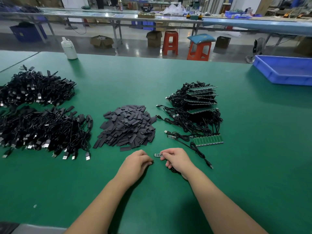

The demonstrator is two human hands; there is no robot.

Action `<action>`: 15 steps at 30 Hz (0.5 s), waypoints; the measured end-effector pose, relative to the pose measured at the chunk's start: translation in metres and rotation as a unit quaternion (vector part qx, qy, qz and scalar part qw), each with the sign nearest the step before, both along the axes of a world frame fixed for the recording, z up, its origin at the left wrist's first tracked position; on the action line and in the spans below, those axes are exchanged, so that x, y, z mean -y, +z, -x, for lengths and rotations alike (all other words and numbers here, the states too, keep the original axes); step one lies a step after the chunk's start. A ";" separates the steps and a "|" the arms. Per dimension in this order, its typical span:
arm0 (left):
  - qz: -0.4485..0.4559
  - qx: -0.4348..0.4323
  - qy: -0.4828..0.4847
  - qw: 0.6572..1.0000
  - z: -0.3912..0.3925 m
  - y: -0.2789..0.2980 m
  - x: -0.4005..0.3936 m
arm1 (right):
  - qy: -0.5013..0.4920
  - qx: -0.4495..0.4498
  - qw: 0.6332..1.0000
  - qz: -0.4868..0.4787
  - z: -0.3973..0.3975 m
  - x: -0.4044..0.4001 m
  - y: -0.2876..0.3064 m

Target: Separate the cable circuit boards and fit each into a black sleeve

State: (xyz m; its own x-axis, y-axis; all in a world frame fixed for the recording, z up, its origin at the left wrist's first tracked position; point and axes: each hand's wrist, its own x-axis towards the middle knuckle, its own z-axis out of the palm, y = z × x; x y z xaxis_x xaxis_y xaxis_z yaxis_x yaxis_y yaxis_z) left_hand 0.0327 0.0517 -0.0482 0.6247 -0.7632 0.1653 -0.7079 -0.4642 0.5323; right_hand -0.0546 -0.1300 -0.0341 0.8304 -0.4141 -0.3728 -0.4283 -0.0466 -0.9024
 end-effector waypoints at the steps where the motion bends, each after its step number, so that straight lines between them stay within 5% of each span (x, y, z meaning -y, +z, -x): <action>1: -0.013 0.007 -0.010 1.000 0.001 -0.002 -0.001 | -0.001 -0.001 1.000 -0.001 0.000 0.000 0.000; 10: -0.073 -0.062 0.038 0.995 -0.012 0.015 0.000 | 0.002 -0.013 1.000 -0.003 -0.001 0.002 -0.001; 15: -0.151 -0.025 0.034 0.988 -0.018 0.017 -0.001 | 0.005 -0.013 1.000 -0.001 0.001 0.002 0.000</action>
